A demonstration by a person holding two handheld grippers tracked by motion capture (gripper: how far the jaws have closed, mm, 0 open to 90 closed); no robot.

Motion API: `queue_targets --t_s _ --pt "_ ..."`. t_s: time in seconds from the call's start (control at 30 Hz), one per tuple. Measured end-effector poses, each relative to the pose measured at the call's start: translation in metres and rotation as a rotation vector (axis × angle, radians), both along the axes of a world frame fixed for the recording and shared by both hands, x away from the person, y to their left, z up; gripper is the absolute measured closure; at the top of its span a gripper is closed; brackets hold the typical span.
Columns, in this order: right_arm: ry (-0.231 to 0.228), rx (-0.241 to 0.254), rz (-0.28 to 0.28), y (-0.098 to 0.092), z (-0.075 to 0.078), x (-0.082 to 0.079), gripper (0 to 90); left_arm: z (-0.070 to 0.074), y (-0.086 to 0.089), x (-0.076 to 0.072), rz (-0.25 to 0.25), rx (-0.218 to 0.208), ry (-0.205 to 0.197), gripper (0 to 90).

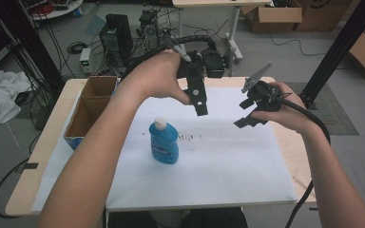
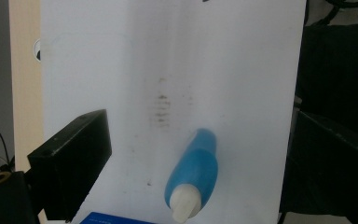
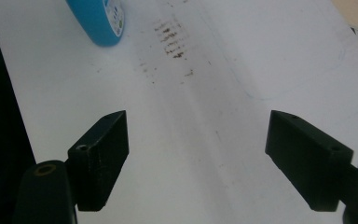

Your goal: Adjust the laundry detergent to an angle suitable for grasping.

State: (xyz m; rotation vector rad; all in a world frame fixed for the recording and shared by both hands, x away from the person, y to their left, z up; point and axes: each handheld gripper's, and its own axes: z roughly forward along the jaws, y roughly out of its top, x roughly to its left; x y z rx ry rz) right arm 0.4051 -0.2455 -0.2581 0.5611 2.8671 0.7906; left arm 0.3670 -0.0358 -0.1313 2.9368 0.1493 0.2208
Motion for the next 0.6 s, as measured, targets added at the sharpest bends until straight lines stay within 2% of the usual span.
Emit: queue_targets --t_s 0.07,0.1,0.3,0.6 --pt "-0.005 0.010 0.008 0.001 -0.002 -0.001 21.4 0.000 0.000 0.000 -0.002 -0.002 0.000 6.7" --pt "-0.009 0.038 0.024 0.002 -0.005 -0.004 21.4 0.000 0.001 0.000 0.000 -0.004 0.001 6.8" --pt "-0.034 0.089 0.036 0.008 -0.015 -0.014 21.9 -0.001 0.002 0.001 0.004 -0.004 0.002 6.8" --pt "-0.045 0.127 0.068 0.023 -0.031 -0.022 23.0 0.001 0.002 0.000 0.008 -0.008 0.000 6.9"
